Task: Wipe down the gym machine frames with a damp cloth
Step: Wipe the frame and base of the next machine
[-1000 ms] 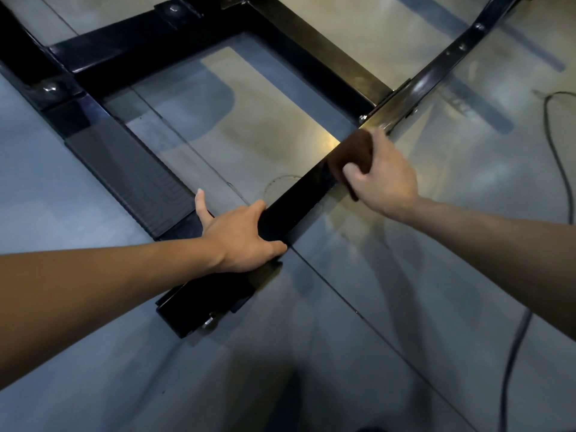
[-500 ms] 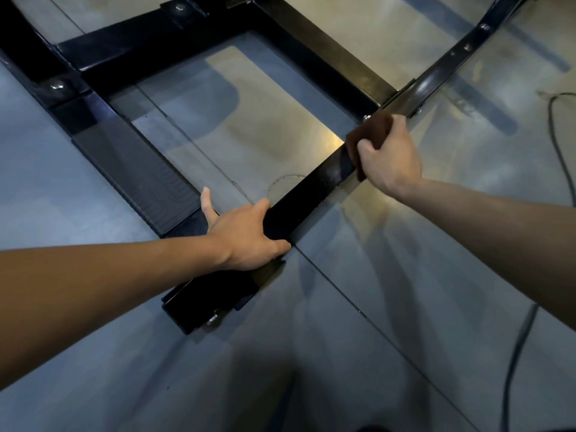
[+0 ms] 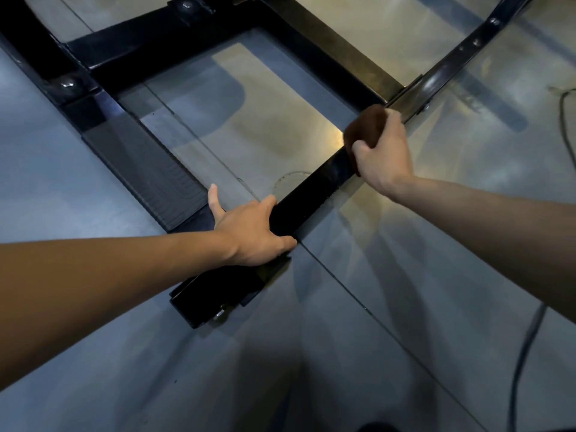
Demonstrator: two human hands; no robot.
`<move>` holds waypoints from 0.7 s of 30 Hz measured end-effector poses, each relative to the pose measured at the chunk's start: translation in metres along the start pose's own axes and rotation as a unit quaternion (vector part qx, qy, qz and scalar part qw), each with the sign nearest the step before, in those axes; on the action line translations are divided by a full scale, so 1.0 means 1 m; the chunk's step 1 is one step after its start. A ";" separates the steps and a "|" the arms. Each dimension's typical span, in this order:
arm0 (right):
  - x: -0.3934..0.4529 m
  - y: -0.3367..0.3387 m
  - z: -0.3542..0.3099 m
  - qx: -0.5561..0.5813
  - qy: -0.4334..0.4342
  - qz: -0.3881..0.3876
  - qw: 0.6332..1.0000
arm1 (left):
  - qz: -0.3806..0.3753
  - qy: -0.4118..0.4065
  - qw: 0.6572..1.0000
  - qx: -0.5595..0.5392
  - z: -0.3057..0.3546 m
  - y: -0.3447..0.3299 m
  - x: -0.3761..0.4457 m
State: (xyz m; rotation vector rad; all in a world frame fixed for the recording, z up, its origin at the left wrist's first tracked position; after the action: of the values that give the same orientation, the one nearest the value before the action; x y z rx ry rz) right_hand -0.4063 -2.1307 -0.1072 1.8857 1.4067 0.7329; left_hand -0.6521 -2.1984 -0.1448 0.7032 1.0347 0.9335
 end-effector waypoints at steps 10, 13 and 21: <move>0.009 0.018 0.022 -0.053 -0.011 0.033 0.998 | 0.005 0.000 1.000 0.006 0.000 -0.001 0.001; -0.005 0.007 0.006 -0.067 0.095 -0.029 0.993 | -0.002 -0.002 1.000 0.002 -0.001 -0.001 0.001; 0.018 0.028 0.029 -0.141 0.032 0.013 0.989 | -0.001 -0.002 1.000 0.004 -0.001 0.000 0.002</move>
State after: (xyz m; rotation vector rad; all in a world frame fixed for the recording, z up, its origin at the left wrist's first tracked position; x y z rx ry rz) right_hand -0.3633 -2.1239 -0.1027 1.6764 1.2445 0.9589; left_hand -0.6525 -2.1970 -0.1459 0.7101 1.0353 0.9275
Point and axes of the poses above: each hand's wrist, its own x-axis towards the middle knuckle, its own y-axis out of the back of the hand, z = x × y, the point moved 1 cm from there along x, towards the middle knuckle, and after that the axes turned 5 degrees about y, right-handed, at the moved point
